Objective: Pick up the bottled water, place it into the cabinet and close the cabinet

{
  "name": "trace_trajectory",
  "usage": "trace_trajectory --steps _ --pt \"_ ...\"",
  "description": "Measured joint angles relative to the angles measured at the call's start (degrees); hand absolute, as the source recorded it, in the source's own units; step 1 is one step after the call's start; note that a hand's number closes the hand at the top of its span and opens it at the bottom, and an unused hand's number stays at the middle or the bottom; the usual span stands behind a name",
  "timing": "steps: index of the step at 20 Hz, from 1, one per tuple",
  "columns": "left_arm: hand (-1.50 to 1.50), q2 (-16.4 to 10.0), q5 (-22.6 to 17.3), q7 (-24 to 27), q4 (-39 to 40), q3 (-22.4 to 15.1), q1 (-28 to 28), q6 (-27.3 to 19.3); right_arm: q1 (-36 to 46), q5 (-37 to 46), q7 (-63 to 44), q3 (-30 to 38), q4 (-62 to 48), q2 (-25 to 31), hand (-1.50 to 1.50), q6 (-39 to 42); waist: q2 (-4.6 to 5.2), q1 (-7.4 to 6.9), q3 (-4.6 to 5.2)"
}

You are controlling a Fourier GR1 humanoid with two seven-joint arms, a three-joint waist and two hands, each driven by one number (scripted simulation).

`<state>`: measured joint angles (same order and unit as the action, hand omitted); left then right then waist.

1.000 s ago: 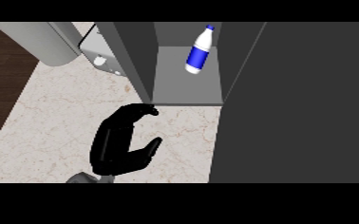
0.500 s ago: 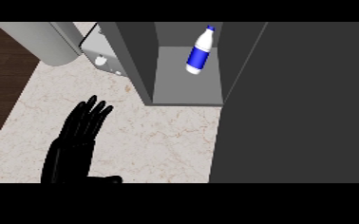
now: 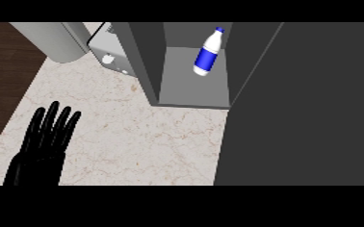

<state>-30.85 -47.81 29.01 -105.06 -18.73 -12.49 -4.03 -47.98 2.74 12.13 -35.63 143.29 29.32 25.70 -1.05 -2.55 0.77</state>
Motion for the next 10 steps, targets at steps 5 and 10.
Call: trace_trajectory --steps 5,10 --pt "-1.50 -3.0 -2.4 0.2 -1.5 3.0 -2.9 3.5 1.5 -0.2 -2.3 -1.9 -0.2 -1.3 1.50 -3.1 0.45 -1.11 0.05" --pt "-1.50 -5.0 -4.3 0.2 -2.1 5.1 -4.6 6.5 2.8 -0.9 -3.8 -2.9 -0.5 -2.2 1.50 -4.3 1.03 -2.45 0.06"
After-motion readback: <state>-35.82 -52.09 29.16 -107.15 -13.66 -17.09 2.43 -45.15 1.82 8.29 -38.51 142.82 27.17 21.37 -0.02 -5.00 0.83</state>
